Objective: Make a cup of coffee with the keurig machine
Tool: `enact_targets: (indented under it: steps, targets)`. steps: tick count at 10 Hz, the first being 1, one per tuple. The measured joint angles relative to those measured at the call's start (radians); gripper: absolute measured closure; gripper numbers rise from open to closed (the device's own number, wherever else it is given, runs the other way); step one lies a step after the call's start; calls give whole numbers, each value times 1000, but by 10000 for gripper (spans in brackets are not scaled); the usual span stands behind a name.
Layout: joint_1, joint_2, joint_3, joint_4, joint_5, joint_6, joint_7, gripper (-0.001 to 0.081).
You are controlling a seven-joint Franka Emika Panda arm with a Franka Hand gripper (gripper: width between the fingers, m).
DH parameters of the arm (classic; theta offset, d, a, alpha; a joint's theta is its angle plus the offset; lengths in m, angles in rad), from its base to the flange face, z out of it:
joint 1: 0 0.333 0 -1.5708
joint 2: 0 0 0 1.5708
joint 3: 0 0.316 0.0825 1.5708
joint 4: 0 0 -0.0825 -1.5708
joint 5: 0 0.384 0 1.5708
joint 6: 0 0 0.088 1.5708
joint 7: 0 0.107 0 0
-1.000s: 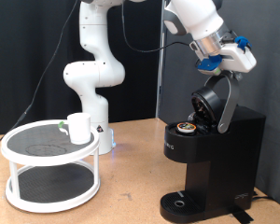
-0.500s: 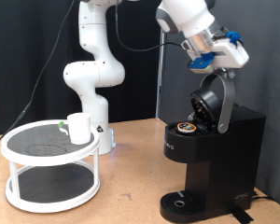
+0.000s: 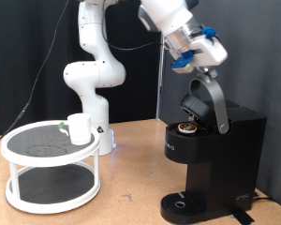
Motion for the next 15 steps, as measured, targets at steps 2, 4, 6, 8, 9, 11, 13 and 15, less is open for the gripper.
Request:
enact_targets:
  steps: [2,4,6,8,9,11,13,15]
  targets:
    - [-26,-15,-22,-27,-23,-9,-6,806]
    - [-47,-28,-39,-45,-36,-22,-10,806]
    - [-71,-41,-52,-71,-61,-24,-15,806]
    - [-98,-44,-62,-99,-107,-12,-19,806]
    - [-109,-40,-63,-115,-122,6,-19,806]
    - [-121,-29,-68,-129,-114,29,-33,806]
    - [-118,-29,-76,-126,-7,45,-108,806]
    - [-103,-35,-77,-99,146,46,-184,806]
